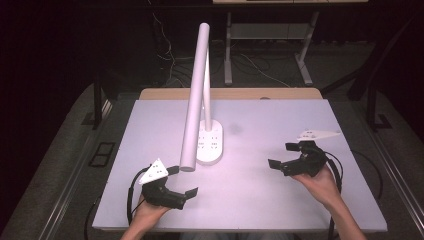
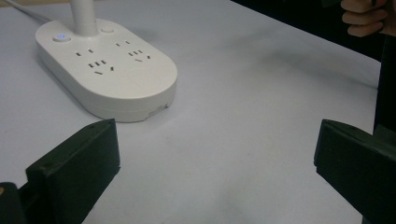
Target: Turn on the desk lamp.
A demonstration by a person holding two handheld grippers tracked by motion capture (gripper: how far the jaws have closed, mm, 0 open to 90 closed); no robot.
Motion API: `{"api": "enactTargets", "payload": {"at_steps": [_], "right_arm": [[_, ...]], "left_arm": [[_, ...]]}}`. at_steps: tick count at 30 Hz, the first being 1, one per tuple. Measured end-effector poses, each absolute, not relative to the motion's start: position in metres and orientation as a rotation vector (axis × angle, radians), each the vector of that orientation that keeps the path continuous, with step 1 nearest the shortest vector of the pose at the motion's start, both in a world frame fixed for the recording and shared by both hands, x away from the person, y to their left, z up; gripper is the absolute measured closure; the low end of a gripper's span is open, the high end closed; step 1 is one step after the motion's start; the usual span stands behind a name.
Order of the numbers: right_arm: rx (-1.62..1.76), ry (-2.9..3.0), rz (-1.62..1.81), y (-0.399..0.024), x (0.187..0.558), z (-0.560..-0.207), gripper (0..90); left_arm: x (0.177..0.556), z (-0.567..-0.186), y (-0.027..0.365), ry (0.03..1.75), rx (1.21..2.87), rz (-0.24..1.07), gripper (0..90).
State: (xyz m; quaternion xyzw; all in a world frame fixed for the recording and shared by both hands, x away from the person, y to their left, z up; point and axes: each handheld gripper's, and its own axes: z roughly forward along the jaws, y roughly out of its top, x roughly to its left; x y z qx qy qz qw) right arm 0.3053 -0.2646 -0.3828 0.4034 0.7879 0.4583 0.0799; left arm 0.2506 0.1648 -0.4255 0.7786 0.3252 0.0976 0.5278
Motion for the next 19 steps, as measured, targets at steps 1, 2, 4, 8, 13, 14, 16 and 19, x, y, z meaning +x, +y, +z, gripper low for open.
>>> {"api": "enactTargets", "payload": {"at_steps": [1,2,4,8,13,14,16,19], "right_arm": [[1.214,2.353,1.377,-0.267,0.301,-0.385,0.3],[1.216,2.348,1.379,-0.269,0.298,-0.387,0.3],[1.23,2.342,1.383,-0.273,0.291,-0.391,0.3],[1.252,2.331,1.385,-0.281,0.278,-0.401,0.3],[1.269,2.304,1.384,-0.286,0.263,-0.406,0.3],[1.271,2.299,1.387,-0.287,0.26,-0.407,0.3],[1.273,2.289,1.385,-0.289,0.255,-0.41,0.3],[1.299,2.267,1.384,-0.292,0.25,-0.414,0.3]], "left_arm": [[0.251,-0.425,0.165,0.776,1.86,0.233,0.0],[0.25,-0.425,0.165,0.776,1.859,0.233,0.0],[0.251,-0.425,0.164,0.776,1.86,0.233,0.0],[0.251,-0.425,0.164,0.776,1.86,0.232,0.0],[0.251,-0.425,0.164,0.773,1.859,0.234,0.0],[0.251,-0.425,0.164,0.774,1.858,0.234,0.0],[0.251,-0.425,0.164,0.775,1.858,0.232,0.0],[0.251,-0.425,0.163,0.771,1.859,0.229,0.0]]}}
